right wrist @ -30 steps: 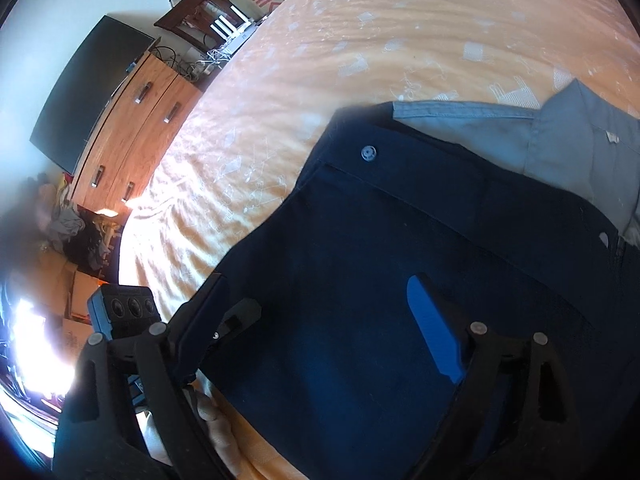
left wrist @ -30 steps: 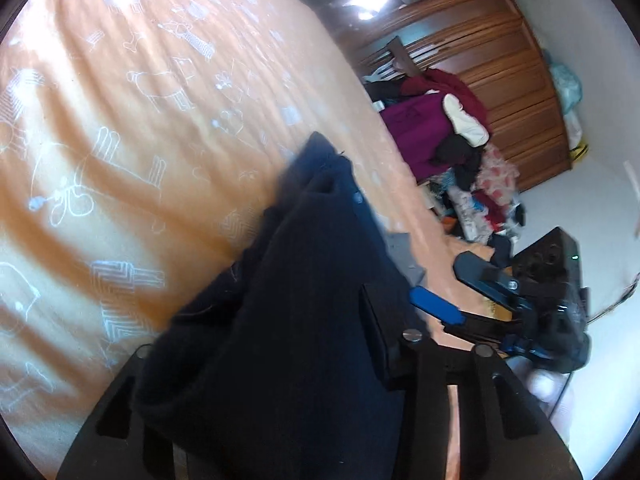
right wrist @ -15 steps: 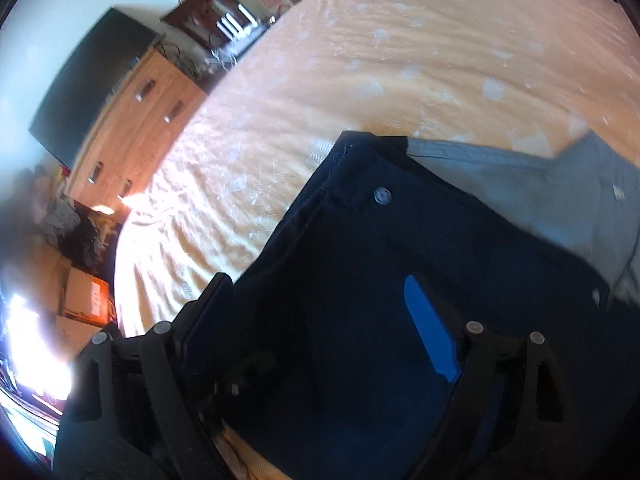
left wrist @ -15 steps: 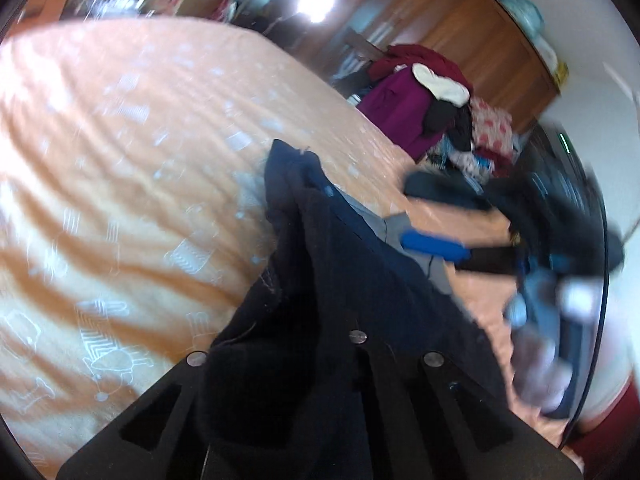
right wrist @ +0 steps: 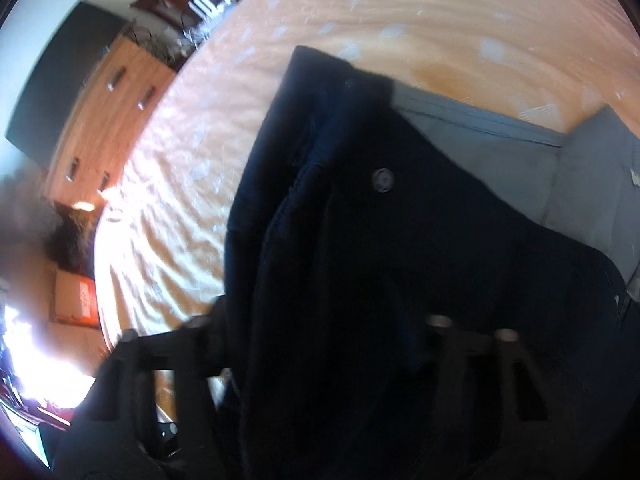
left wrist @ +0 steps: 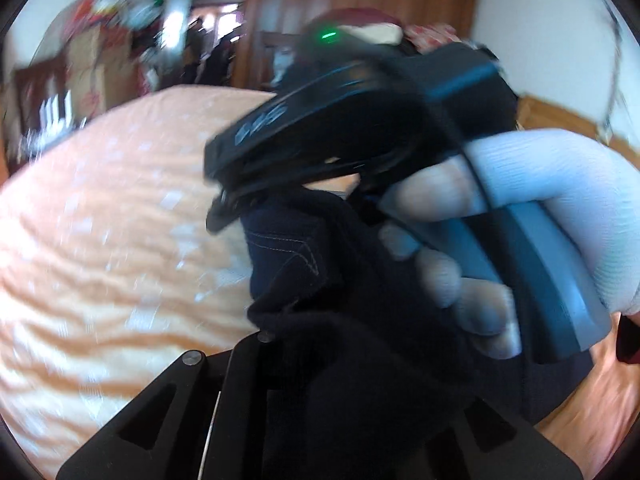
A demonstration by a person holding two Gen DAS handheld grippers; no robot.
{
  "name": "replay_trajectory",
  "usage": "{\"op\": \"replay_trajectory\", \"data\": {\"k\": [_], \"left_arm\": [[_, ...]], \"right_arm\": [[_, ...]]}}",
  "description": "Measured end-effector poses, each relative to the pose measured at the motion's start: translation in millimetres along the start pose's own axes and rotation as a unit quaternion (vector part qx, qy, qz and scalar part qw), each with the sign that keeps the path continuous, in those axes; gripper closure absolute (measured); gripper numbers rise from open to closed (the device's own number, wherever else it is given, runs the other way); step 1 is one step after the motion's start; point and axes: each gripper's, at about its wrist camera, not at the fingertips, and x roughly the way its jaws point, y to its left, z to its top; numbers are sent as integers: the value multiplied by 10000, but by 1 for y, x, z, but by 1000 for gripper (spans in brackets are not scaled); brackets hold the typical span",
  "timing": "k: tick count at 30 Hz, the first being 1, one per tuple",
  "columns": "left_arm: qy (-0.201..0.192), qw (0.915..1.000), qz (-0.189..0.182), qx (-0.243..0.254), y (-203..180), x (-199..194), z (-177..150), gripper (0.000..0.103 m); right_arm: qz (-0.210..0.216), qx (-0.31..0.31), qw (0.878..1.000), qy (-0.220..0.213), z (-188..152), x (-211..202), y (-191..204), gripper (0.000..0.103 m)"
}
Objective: Fold small clothes
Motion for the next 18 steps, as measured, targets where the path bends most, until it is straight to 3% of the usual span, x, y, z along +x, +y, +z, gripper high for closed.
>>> {"op": "replay_trajectory", "data": {"k": [1, 2, 5, 9, 13, 18], "left_arm": [[-4, 10000, -32, 55, -4, 2, 2, 98], [3, 9999, -94, 66, -8, 3, 4, 97], [-43, 9989, -458, 76, -20, -2, 14, 97], [-59, 9905, -1241, 594, -74, -11, 27, 97], [219, 9721, -2083, 1060, -145, 2, 36, 97], [762, 9496, -2668, 1458, -224, 32, 22, 94]], "right_arm": [[91, 15, 9998, -147, -3, -9, -5, 85], [183, 50, 9993, -308, -7, -19, -9, 92], [397, 212, 9938, -1013, -38, -69, -32, 96], [543, 641, 9799, -1808, -93, -144, -87, 98], [545, 1242, 9670, -2156, -146, -196, -155, 98], [788, 2146, 9451, -2337, -206, -218, -247, 98]]}}
